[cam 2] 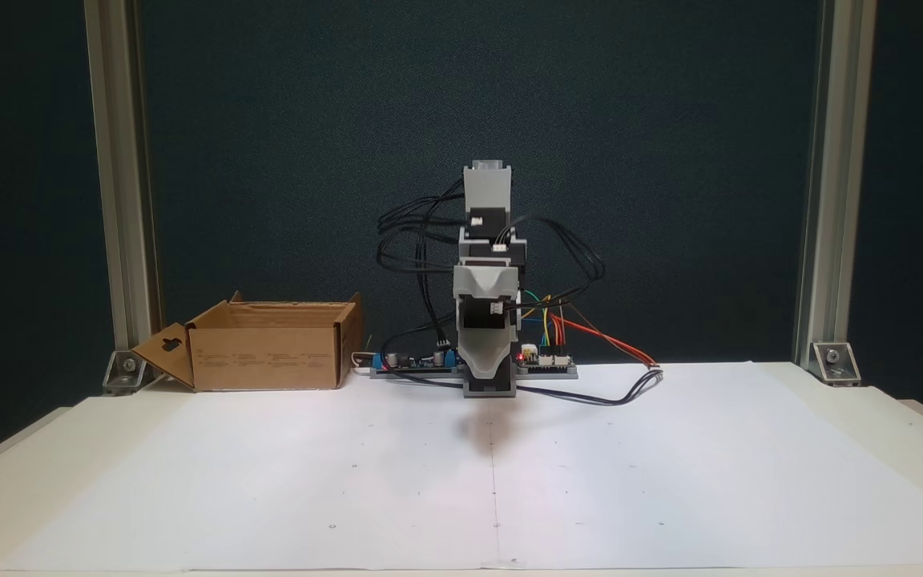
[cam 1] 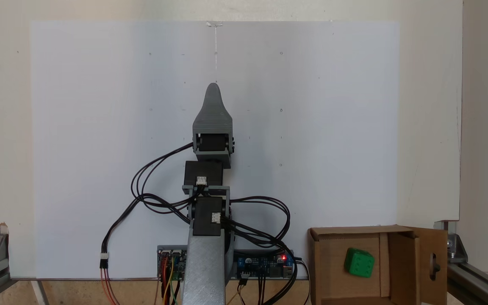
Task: Grasp a green dice and put it in the bin.
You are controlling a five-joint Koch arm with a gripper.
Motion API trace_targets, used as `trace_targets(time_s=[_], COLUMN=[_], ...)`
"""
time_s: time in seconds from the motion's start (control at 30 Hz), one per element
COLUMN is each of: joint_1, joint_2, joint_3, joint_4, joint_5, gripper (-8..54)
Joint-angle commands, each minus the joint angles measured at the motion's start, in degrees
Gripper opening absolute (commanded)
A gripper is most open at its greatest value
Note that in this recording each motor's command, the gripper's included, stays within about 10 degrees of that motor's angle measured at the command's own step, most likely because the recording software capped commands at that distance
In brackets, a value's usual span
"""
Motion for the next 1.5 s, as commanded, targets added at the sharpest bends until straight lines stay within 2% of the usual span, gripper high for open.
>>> trace_targets(time_s=[0.0, 0.47, 1.47], joint_1=[0.44, 0.53, 0.35], joint_2=[6.5, 6.42, 6.33], joint_3=[0.0, 11.95, 26.02], joint_4=[-9.47, -41.66, -52.65], joint_5=[2.37, 2.02, 1.93], gripper=[44.4, 43.9, 44.4])
